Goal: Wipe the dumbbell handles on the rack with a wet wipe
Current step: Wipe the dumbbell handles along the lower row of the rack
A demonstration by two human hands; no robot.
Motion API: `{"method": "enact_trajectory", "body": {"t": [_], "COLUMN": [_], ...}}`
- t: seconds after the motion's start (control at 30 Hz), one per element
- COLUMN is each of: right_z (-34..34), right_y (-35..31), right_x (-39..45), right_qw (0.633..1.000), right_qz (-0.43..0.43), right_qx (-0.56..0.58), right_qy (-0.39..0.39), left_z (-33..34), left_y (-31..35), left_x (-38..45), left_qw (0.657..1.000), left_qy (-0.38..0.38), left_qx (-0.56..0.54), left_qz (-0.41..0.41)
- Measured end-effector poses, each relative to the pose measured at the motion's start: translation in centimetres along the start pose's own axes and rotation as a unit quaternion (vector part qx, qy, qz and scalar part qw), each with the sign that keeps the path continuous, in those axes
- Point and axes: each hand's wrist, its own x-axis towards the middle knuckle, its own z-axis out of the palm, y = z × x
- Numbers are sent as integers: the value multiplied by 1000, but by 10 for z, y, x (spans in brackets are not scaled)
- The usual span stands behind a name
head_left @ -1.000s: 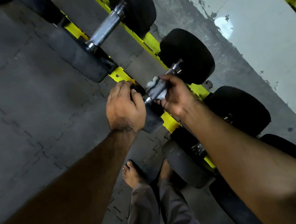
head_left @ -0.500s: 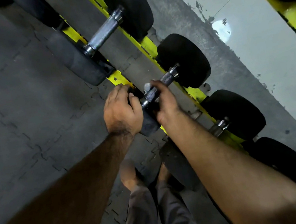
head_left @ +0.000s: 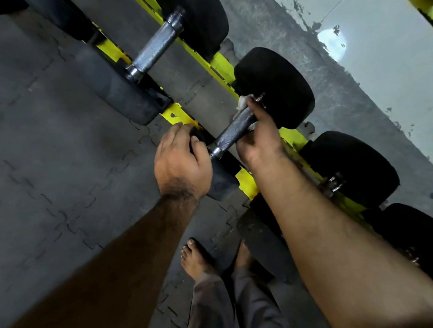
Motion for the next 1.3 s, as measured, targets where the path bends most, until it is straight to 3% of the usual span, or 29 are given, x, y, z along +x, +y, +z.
{"method": "enact_trajectory", "body": {"t": [0.13,0.27,0.43,0.57,0.73,0.87,0.97,1.03,1.17,1.23,1.3], "right_z": [-14,-7,-17,-6,-20,-11,-17,-14,-7,-11,-14], "right_y": [-7,-10,10,-13,11,-3,16,2,-27,-18,-3], "right_x": [-5,-7,-20,-9,-26,-12,-27,-28,-13,-14,-23], "right_qw": [998,999,986,998,961,988,967,969,997,996,996], "right_qz": [46,20,95,41,160,100,163,150,70,73,90], "right_qx": [-39,-15,-137,-45,-211,-115,-191,-196,28,59,18], "right_qy": [-6,32,6,6,-74,-19,-45,-22,0,-1,-1], "left_z": [-2,-3,-3,-1,-1,-1,-1,-2,-2,-3,-5], "left_y": [3,4,3,0,2,2,2,3,3,5,6], "left_x": [-1,-1,0,2,-1,0,-1,0,-1,-2,-2], "left_qw": [1000,1000,1000,1000,1000,1000,1000,1000,1000,1000,1000], "left_qy": [1,7,5,7,11,8,6,6,10,8,5], "left_qx": [-2,-3,-3,-9,-4,-10,-5,-4,-3,-1,5], "left_qz": [0,0,3,8,7,0,3,3,-3,-1,-8]}}
